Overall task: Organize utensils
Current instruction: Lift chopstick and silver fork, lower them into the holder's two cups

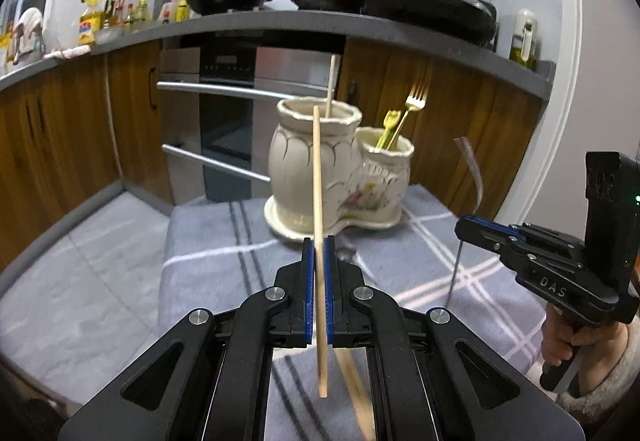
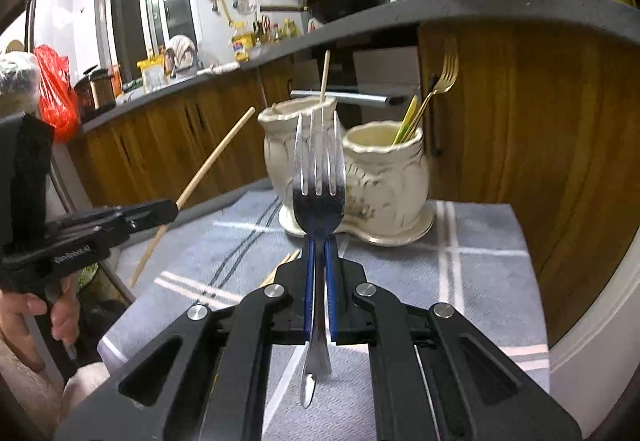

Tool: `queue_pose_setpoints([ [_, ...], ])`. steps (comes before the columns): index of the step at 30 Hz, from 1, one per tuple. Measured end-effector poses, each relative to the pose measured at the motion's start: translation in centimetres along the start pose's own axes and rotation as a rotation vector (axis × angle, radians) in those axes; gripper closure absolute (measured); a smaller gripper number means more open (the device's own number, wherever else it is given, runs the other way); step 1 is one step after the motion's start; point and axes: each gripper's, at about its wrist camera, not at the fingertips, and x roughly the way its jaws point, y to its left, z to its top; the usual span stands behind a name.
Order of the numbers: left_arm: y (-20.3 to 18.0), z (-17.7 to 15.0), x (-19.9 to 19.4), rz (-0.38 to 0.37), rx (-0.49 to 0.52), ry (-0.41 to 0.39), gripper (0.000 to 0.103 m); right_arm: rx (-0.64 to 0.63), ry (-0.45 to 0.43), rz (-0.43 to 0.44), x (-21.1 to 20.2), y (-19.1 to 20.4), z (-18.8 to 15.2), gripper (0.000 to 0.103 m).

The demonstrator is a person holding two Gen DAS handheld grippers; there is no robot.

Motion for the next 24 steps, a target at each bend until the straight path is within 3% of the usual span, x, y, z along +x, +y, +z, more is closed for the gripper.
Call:
queue_pose_setpoints([
  [3, 0.4, 0.6, 0.6, -0.012, -0.033, -0.026, 0.098, -0.006, -0.039, -0.002, -0.8, -0.2, 0.7, 0.098],
  [10, 1.4, 4.6, 0.8, -0.042, -0.094, -0.178, 0.098, -0.043, -0.108, -0.042, -1.6, -0.7, 3.5, 0.098],
  [18, -0.1, 11.1, 2.9, -0.076, -0.048, -0.307, 0.098, -0.009, -0.217, -0.064, -1.4, -2.5, 8.8, 0.098],
  [21, 0.6, 12.8, 4.6, -0.11, -0.1, -0.362, 0.098, 0.033, -0.255, -0.081, -0.7, -3.6, 10.9, 0.098],
  [24, 1.5, 13.6, 6.5, -0.13, -0.15, -0.364, 0.098, 0.053, -0.274, -0.113, 0.2, -4.4, 12.0, 0.098],
])
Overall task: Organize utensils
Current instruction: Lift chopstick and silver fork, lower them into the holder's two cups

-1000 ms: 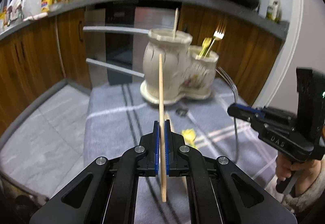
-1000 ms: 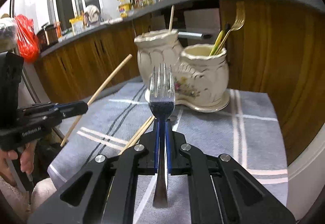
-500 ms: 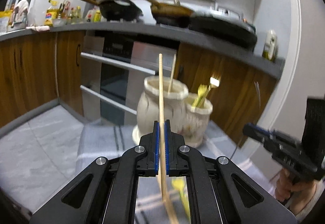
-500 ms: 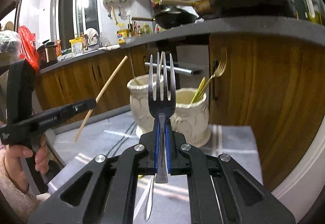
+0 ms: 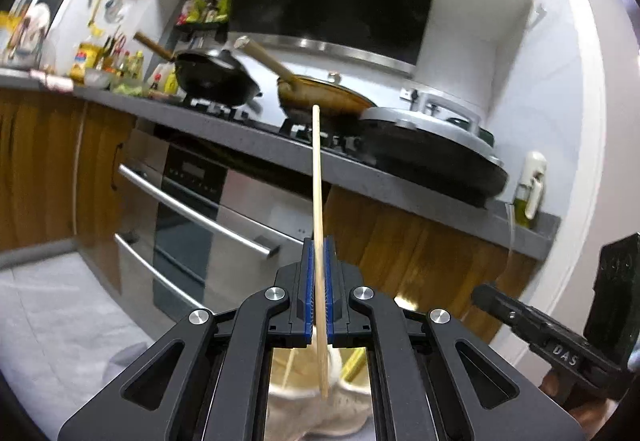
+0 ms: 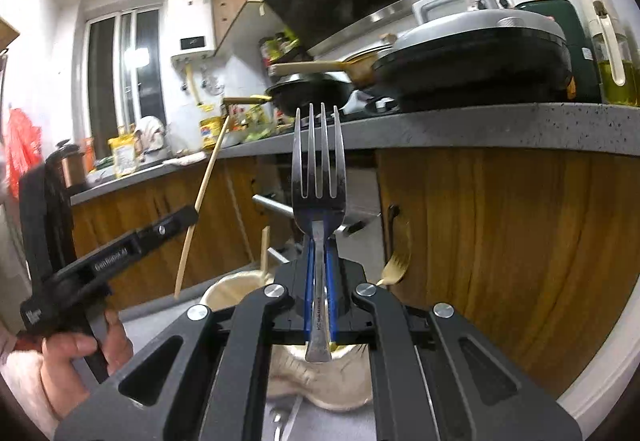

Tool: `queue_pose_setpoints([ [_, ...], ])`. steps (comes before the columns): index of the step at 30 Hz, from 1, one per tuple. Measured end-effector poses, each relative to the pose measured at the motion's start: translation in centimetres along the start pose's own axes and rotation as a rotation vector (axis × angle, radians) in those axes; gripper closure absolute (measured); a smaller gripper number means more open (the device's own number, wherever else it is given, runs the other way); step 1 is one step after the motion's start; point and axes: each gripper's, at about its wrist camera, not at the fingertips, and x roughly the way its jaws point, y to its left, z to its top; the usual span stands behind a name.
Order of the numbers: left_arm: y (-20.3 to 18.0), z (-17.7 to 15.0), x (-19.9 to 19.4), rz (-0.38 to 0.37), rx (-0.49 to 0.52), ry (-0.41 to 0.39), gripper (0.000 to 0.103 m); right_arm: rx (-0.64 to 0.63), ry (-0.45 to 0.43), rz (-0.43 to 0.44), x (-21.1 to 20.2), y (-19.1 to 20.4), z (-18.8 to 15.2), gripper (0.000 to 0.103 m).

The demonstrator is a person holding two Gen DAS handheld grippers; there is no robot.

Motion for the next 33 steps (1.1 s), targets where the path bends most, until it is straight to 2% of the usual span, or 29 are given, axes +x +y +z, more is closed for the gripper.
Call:
queue_pose_setpoints([
  [4, 0.5, -0.4, 2.5, 0.029, 0.02, 0.031, 0.098, 0.004, -0.012, -0.016, 1.6, 0.0, -0.1, 0.098],
  [10, 0.5, -2.5, 2.9, 0.093, 0.116, 0.026, 0.098, -0.025, 0.018, -0.033, 3.5, 0.3, -2.0, 0.098],
  [20, 1.5, -4.5, 2.2, 0.092, 0.158, 0.071, 0.098, -0.028, 0.095, -0.024, 5.2, -0.2, -3.9, 0.098],
  [23, 1.5, -5.0, 1.8, 0.104, 0.18, 0.111, 0.098, -0.037, 0.124, -0.021, 5.6, 0.0, -4.3, 0.098],
  [29, 1.3, -5.7, -0.2, 0.132, 0.222, 0.125, 0.084, -0.036, 0.189, -0.011, 6.9, 0.1, -4.7, 0.098],
  [31, 1.5, -5.8, -1.2, 0.147, 0.209, 0.121, 0.069, -0.037, 0.207, -0.013, 7.3, 0.2, -4.9, 0.098],
  [33, 1.7, -6.1, -2.1, 0.16, 0.198, 0.111, 0.063, -0.041, 0.223, -0.019, 7.8, 0.5, -5.1, 0.098],
])
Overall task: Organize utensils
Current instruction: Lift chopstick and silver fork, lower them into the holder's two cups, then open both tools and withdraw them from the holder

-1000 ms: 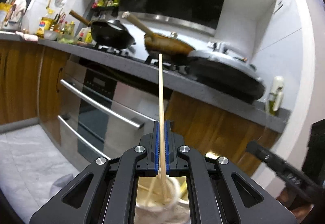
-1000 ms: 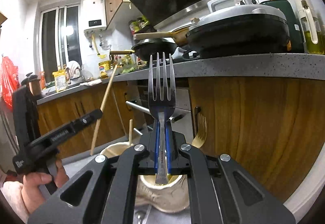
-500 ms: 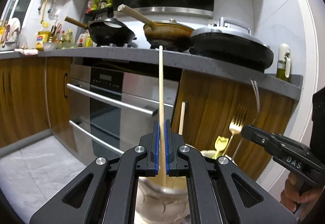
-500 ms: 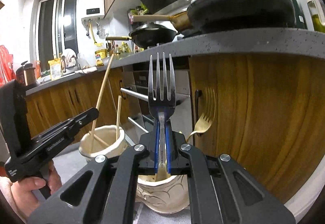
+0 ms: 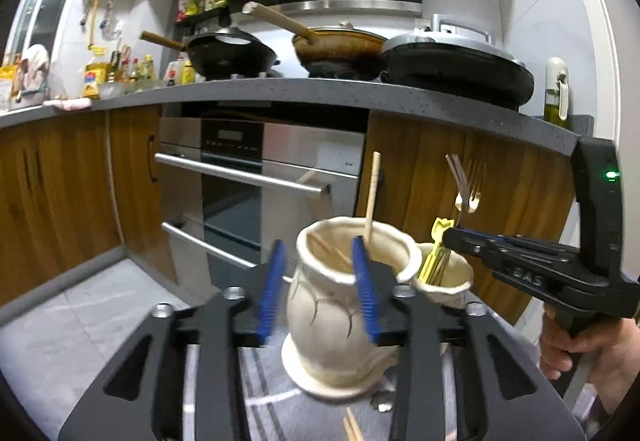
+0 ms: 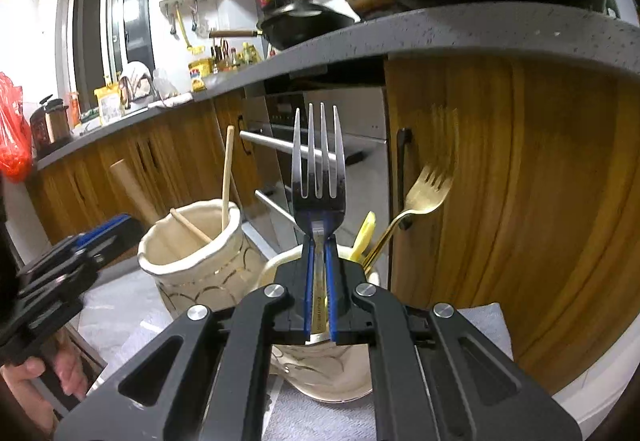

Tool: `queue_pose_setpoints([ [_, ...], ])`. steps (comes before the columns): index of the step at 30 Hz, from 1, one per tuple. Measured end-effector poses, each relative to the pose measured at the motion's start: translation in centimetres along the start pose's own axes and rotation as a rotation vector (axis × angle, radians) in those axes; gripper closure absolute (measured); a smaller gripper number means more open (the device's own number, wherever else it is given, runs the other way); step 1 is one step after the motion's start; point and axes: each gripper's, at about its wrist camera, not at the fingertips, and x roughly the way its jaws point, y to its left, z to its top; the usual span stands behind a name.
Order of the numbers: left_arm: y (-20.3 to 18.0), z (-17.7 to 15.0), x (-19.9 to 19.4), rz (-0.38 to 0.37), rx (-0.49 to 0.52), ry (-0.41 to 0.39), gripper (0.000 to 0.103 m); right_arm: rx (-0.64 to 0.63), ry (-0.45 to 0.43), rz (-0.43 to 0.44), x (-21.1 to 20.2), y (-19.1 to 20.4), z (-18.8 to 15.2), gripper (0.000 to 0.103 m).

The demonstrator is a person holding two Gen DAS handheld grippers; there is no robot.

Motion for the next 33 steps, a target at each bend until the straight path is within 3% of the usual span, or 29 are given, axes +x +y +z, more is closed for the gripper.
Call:
queue_pose_setpoints([
  [5, 1.3, -1.3, -1.2, 0.035, -0.071, 0.023, 0.061, -0.018, 0.022, -0.008, 1.0, 0.7, -0.3, 0.098],
  [8, 2.1, -2.2, -2.0, 0.05, -0.12, 0.0, 0.054, -0.026, 0.01, -0.015, 1.1, 1.0, -0.4, 0.097],
  [13, 3.0, -2.8, -2.6, 0.03, -0.173, 0.001, 0.054, -0.022, 0.014, -0.042, 1.6, 1.3, -0.3, 0.097],
  [19, 2.8, -3.4, -3.3, 0.001, -0.154, 0.0, 0.053, -0.023, 0.023, -0.086, 2.3, 1.3, -0.1, 0.096],
  [23, 2.6, -3.5, -3.2, -0.009, -0.153, 0.006, 0.053, -0.002, 0.028, -0.089, 2.8, 1.1, -0.1, 0.082],
  [30, 2.6, -3.7, -3.3, -0.012, -0.151, 0.015, 0.053, -0.003, 0.013, -0.094, 1.3, 1.4, -0.2, 0.081],
  [33, 2.6, -3.8, -3.1, 0.001, -0.149, 0.033, 0.05, 0.011, -0.017, -0.093, -1.0, 1.3, -0.8, 0.066],
])
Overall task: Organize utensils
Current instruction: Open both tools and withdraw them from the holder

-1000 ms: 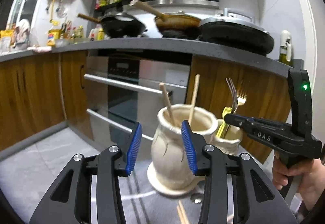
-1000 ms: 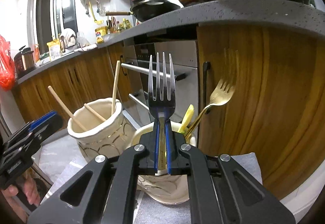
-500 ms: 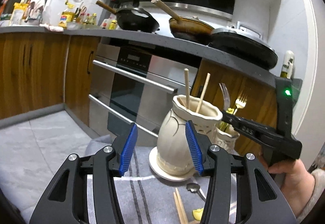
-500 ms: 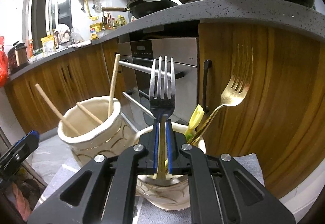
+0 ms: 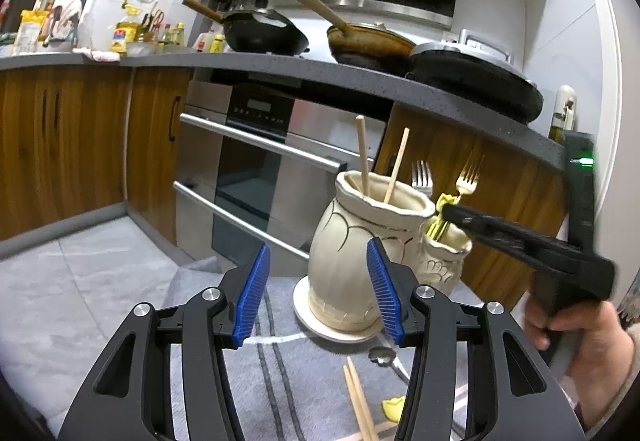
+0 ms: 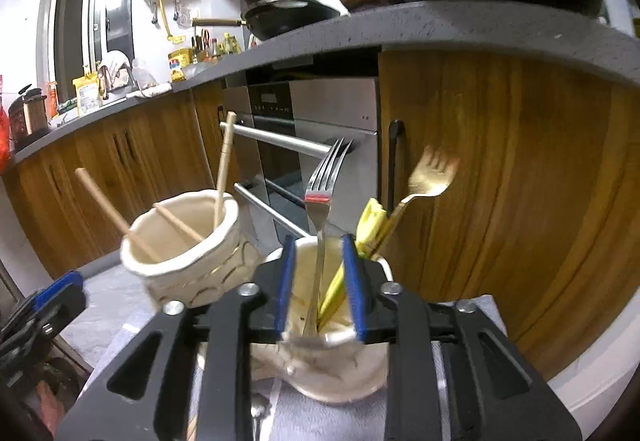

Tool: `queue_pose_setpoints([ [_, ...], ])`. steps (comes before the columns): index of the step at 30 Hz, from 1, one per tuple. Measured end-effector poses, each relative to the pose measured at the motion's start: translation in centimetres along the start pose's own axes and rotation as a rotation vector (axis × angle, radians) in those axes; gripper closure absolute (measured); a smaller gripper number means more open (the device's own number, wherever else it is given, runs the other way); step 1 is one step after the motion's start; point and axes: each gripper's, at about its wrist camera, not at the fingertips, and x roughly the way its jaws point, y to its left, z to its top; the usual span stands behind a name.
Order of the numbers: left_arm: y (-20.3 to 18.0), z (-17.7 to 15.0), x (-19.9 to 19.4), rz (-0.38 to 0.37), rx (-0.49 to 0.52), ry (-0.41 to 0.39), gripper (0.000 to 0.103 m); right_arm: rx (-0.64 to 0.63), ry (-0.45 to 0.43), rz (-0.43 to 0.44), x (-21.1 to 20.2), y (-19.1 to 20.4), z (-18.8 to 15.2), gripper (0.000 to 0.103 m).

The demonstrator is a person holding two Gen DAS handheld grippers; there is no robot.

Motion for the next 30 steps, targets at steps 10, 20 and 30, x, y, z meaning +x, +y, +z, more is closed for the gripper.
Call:
queue_pose_setpoints([
  [10, -0.9, -0.4, -0.4, 0.089, 0.042, 0.043, 0.033, 0.068, 0.015, 0.012, -6.5, -2.3, -4.3, 0.016],
  [20, -2.1, -2.0, -2.0, 0.155, 0.085, 0.133, 0.013, 0.04, 0.16, 0.028, -7.4, -2.2, -9.2, 0.007],
  [30, -1.7, -5.4, -2.9, 0.186, 0.07, 0.31, 0.012, -0.028, 0.235, 0.046, -7.3, -0.5, -11.6, 0.006],
])
